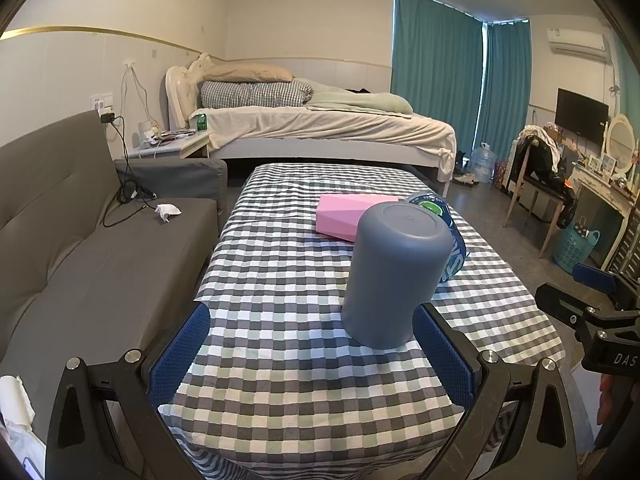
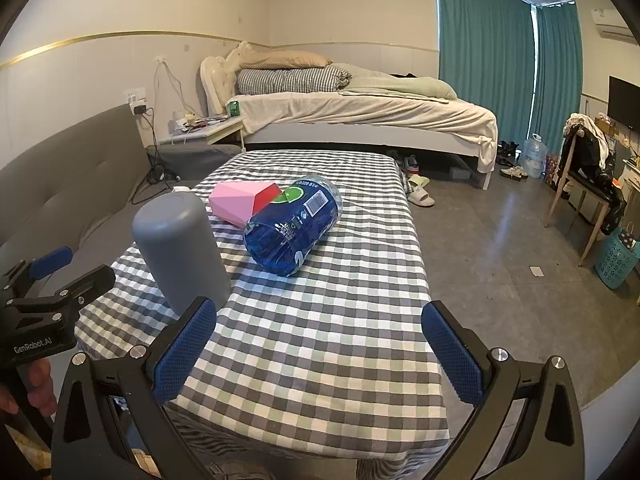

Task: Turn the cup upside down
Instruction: 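Open the left tool and hold still beside the upside-down cup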

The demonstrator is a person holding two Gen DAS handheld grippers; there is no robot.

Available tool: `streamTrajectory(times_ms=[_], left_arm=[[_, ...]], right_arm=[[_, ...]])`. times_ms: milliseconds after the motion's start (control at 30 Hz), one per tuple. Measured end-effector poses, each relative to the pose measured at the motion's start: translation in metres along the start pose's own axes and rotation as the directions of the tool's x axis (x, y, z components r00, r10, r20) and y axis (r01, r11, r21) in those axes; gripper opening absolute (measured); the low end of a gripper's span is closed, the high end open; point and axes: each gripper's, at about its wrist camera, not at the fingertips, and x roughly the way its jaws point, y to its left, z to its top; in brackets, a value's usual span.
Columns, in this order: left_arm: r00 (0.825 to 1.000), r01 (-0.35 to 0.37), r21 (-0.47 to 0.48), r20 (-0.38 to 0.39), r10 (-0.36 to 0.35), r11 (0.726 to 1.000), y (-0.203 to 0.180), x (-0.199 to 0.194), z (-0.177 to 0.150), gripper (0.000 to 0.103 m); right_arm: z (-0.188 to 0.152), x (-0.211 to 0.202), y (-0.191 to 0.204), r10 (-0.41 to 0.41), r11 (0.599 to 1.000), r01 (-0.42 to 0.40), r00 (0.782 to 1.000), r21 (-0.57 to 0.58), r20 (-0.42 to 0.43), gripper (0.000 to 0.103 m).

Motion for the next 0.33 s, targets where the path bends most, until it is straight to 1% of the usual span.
streamTrajectory(times_ms=[167,333], left_arm=[[1.0,0.0,0.001,0.0,0.0,1.0,0.0006,0.0001,-0.0009,0.103],[1.0,-0.021,0.001,-0.004,0.021,1.0,0.004,0.001,-0.0026,0.103]], right_arm=[[0.0001,0.0005,-0.0004,-0.001,1.0,0.001,1.0,0.003,-0.004,0.103],[-0.0001,0.0022,-0.0011,0.002,1.0,-0.002,1.0,0.006,-0.009,0.103]])
